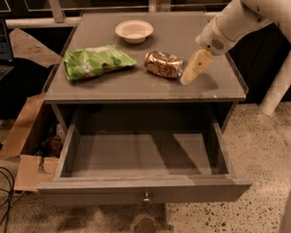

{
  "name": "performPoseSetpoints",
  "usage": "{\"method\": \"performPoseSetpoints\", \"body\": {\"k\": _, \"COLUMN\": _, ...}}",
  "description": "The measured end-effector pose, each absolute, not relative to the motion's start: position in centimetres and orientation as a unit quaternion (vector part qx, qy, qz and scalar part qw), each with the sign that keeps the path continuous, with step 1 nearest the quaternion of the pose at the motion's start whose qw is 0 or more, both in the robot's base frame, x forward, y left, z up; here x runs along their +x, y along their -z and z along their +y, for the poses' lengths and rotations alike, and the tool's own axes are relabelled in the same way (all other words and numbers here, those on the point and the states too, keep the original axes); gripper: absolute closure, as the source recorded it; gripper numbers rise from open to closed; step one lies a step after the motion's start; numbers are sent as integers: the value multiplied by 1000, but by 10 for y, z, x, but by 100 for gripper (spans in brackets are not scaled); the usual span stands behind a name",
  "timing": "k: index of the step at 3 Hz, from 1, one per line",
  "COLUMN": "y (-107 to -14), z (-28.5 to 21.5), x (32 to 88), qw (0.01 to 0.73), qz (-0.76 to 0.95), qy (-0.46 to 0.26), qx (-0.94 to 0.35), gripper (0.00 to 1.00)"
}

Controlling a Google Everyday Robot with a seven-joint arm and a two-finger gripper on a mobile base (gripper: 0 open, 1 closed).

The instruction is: Place orange can into top drawer

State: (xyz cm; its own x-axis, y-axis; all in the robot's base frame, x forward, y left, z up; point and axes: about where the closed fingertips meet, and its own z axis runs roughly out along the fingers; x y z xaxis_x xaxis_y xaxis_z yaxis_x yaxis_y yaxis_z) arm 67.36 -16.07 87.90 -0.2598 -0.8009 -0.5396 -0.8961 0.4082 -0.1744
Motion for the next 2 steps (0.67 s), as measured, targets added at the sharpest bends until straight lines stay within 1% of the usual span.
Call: {"method": "performPoseSetpoints", "body": {"k": 2, "y": -860, "z": -136, "x": 688, "qw": 236, "qz": 836, "qy": -80, "qx": -489, "gripper": 0}}
